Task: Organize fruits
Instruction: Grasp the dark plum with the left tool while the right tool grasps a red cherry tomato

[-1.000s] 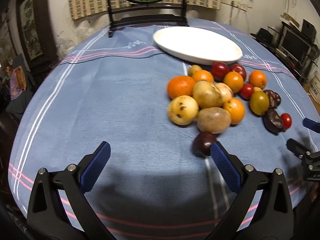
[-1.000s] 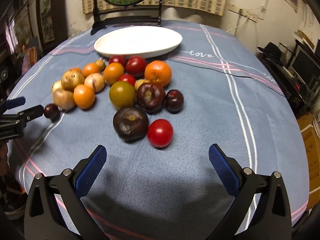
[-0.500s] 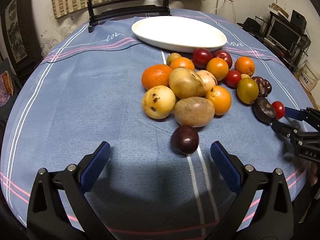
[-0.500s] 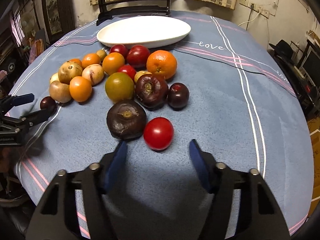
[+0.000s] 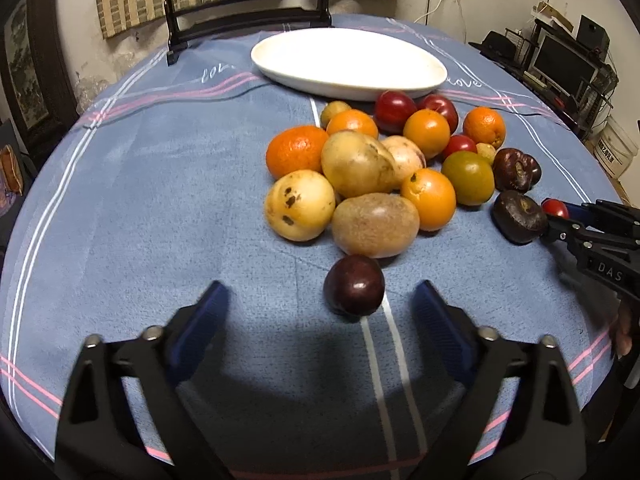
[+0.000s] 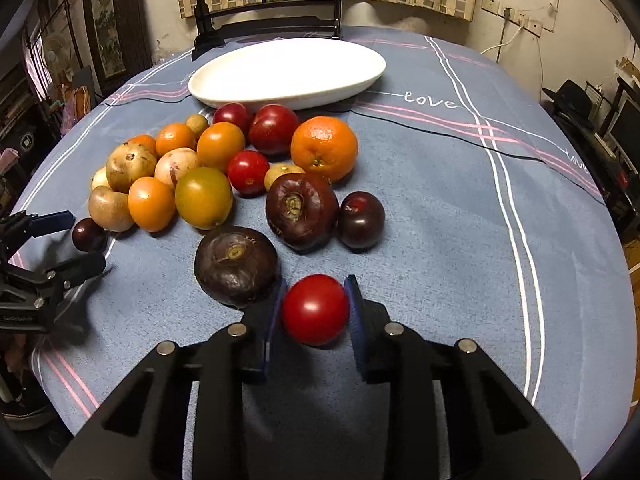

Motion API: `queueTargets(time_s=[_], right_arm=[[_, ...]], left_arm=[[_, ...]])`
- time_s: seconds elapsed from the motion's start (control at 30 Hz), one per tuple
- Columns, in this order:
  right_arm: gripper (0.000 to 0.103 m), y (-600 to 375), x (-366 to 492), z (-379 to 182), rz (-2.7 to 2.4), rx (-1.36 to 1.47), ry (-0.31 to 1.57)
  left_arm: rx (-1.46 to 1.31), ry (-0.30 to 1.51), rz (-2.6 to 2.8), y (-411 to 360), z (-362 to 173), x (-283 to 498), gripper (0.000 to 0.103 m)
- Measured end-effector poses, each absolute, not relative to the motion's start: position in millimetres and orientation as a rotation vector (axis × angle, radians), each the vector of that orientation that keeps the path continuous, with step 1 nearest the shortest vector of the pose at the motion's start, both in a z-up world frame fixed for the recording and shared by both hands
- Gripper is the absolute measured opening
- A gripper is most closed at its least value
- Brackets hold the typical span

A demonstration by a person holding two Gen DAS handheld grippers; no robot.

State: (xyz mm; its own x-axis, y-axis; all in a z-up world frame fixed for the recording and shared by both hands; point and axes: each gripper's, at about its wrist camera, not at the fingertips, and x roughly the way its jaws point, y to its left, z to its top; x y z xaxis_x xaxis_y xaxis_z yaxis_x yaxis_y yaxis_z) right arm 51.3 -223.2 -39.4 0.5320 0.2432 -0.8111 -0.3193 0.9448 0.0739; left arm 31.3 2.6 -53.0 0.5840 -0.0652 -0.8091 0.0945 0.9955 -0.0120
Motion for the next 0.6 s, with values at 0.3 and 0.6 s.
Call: queueTargets(time_s=[0.3,0.6], right_arm=[[0.03,-249,43,-39,0.341,0.017,0.942],[0.03,-248,33,-27,0.372,0.032,0.907]], left_arm=[[0.057,0.944,-0.11,-8,-52,34,0.027],[0.071,0.896,-0.158,-15,-34,23,0.026]])
